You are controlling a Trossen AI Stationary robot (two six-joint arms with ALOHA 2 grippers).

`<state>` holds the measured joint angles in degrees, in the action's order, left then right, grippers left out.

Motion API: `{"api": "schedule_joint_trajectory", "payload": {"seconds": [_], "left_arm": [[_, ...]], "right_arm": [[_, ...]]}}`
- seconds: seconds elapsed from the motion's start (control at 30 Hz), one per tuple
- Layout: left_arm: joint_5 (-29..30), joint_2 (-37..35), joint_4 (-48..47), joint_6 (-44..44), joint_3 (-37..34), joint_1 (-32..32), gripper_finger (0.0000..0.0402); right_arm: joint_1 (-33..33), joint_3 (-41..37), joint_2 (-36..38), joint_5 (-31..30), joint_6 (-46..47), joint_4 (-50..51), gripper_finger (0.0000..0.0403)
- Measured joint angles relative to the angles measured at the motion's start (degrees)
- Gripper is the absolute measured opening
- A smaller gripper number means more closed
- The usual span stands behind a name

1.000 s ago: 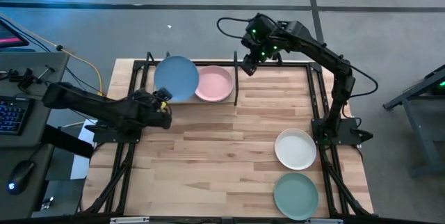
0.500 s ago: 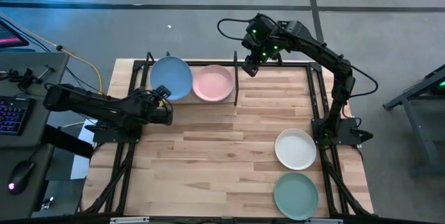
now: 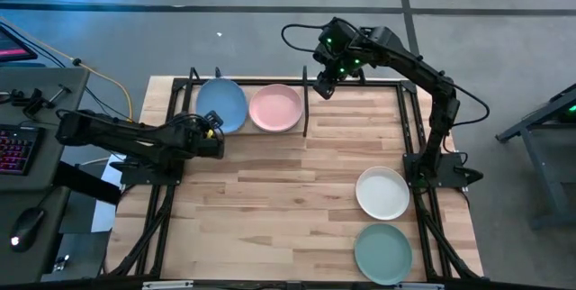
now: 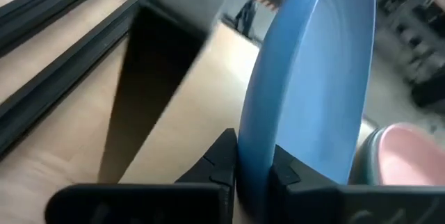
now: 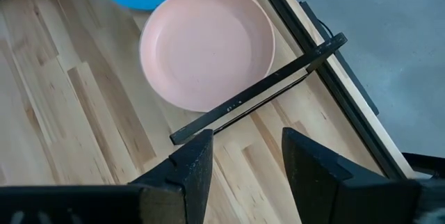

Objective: Place and stack plates onto a shelf
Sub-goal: Put the blue plate into the shelf

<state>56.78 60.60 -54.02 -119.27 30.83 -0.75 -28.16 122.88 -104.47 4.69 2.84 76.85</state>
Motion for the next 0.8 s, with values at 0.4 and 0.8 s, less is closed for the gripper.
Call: {"api": "schedule_joint_trajectory", "payload": {"seconds": [0.4,0.8], "left_arm": [[-4.6,-1.5,-0.2,8.2,0.0,0.0,0.0089],[-7.2,-7.7,-1.0,20.0,0.0,0.0,0.0142]], "right_arm": [[0.6,0.0,0.0,0.0,3.2,-1.1,0.0151],[2.4,0.0,0.0,0.0,4.3,-1.4,0.0151]]}}
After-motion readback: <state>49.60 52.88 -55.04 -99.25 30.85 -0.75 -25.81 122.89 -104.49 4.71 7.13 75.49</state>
